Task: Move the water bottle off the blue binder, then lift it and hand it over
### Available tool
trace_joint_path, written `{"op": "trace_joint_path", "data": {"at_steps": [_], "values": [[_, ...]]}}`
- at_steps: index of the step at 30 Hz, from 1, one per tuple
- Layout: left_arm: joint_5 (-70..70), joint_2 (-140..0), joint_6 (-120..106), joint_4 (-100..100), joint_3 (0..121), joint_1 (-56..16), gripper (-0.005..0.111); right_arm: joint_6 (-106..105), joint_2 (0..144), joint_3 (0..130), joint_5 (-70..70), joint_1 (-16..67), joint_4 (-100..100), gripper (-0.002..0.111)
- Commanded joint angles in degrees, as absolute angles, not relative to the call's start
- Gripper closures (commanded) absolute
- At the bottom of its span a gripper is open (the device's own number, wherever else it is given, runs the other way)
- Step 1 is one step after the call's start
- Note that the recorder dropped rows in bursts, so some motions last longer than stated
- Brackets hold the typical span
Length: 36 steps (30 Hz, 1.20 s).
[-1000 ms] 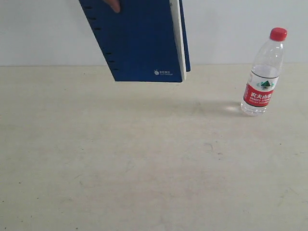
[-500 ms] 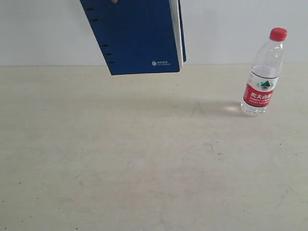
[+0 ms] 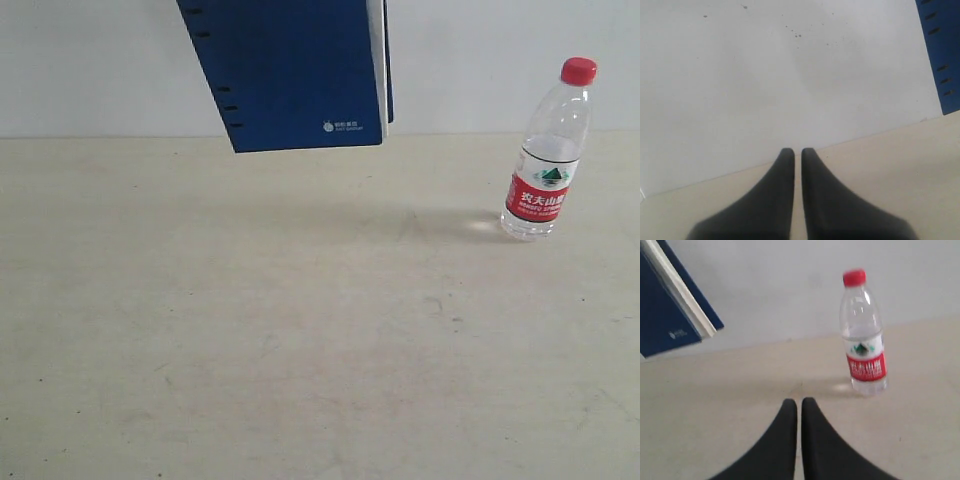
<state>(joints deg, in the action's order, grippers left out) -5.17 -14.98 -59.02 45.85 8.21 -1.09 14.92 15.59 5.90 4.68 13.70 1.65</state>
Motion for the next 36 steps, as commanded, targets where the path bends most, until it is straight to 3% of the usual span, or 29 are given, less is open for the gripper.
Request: {"op": "trace_joint_path", "data": {"at_steps": [1, 13, 18, 21, 24, 26, 30, 34, 36], "values": [[-6.0, -15.4, -58.4, 45.6, 7.8, -1.2, 0.102, 28.3, 16.7, 1.7, 2.1, 13.7, 9.4, 0.109], [-6.0, -15.3, -58.4, 45.6, 7.8, -1.2, 0.102, 31.2, 13.4, 0.7, 5.5, 13.3, 9.9, 0.109], [-6.0, -15.3, -58.4, 45.6, 7.8, -1.2, 0.102, 16.2, 0.0, 0.7, 4.3, 5.4, 6.7, 0.109], [-6.1, -14.9, -58.4, 45.6, 7.6, -1.2, 0.102, 6.4, 0.0, 0.7, 3.8, 0.1, 6.6, 0.109], [-6.0, -14.6, -58.4, 45.6, 7.6, -1.2, 0.102, 1.2, 0.0, 0.7, 11.2, -3.9, 6.6, 0.109], [-6.0, -14.7, -58.4, 45.6, 7.6, -1.2, 0.102, 2.1, 0.0, 0.3, 24.3, -4.9, 5.3, 0.109], [-5.6, -14.7, -58.4, 45.6, 7.6, -1.2, 0.102, -0.9, 0.0, 0.0, 24.3, -4.8, 9.3, 0.109], [-5.6, -14.7, -58.4, 45.6, 7.6, -1.2, 0.102, -11.1, 0.0, 0.0, 7.7, -4.8, 9.4, 0.109], [-5.6, -14.7, -58.4, 45.6, 7.6, -1.2, 0.102, -10.3, 0.0, 0.0, 14.3, -4.8, 9.9, 0.109]]}}
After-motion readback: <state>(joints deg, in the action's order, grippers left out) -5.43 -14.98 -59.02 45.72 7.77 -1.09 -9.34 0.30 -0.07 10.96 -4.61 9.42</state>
